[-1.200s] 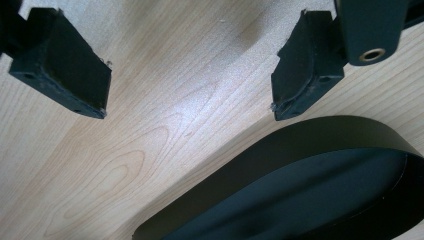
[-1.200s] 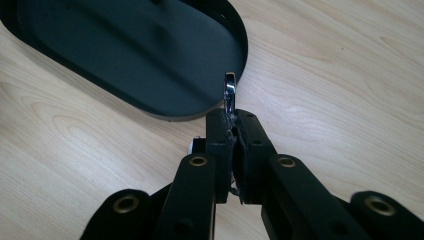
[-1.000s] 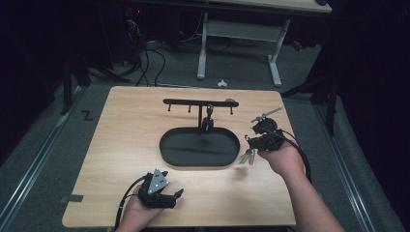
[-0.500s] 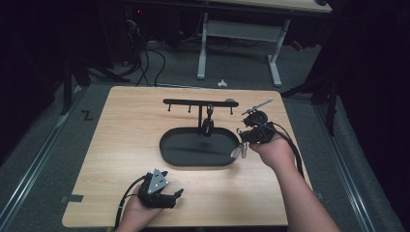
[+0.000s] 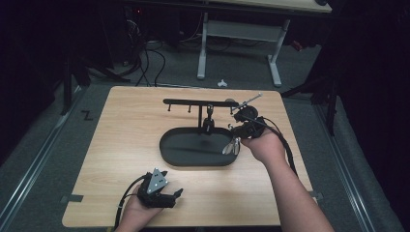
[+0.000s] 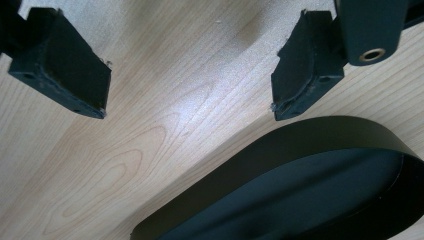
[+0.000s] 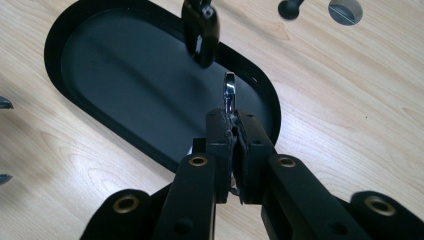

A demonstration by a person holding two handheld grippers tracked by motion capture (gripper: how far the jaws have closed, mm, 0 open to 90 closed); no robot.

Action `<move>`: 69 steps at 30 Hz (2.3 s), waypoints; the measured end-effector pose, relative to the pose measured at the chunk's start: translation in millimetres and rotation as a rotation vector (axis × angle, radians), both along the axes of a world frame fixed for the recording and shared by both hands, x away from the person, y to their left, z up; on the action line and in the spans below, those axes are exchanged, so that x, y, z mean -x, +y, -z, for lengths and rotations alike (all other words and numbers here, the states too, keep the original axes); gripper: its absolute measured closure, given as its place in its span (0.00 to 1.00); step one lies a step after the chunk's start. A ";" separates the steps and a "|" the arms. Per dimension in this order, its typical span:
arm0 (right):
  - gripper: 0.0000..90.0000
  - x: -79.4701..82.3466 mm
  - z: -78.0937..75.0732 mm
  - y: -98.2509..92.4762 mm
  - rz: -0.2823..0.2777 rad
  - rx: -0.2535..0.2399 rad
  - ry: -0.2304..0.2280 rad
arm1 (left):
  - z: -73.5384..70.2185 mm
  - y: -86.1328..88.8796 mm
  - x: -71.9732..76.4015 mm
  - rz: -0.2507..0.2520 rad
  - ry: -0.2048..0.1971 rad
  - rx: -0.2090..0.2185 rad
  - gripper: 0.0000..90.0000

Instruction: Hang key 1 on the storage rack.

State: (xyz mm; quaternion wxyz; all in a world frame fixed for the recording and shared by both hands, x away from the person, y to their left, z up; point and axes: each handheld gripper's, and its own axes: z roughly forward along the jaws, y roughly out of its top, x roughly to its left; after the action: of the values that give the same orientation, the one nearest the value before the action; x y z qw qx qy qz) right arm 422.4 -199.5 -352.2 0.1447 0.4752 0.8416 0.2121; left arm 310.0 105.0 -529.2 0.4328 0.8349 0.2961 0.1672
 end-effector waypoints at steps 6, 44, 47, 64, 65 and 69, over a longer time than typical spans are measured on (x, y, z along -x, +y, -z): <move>0.96 -4.3 -4.7 1.5 -0.002 0.004 -0.009 | 0.6 -0.2 -0.3 0.000 0.001 -0.003 0.18; 0.96 -29.4 -19.4 -4.7 0.031 -0.026 -0.037 | 1.8 1.6 -1.5 0.000 0.011 -0.006 0.18; 0.96 -30.2 -19.5 -6.5 0.033 -0.030 -0.035 | 1.9 1.5 -1.7 0.001 0.012 -0.007 0.18; 0.94 -35.5 -14.7 -8.8 0.030 -0.020 -0.053 | 2.5 1.3 -1.3 0.000 0.010 -0.005 0.18; 0.94 -36.0 -13.6 -8.7 0.029 -0.018 -0.056 | 2.5 1.2 -1.2 0.000 0.011 -0.005 0.18; 0.91 -38.1 -8.2 -7.9 0.033 -0.015 -0.069 | 2.3 1.5 -1.1 0.000 0.012 -0.006 0.18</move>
State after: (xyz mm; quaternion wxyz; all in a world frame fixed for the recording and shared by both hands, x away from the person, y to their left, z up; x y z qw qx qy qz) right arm 460.5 -207.5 -344.0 0.1736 0.4823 0.8266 0.2323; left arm 311.1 106.5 -531.6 0.4287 0.8372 0.2981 0.1628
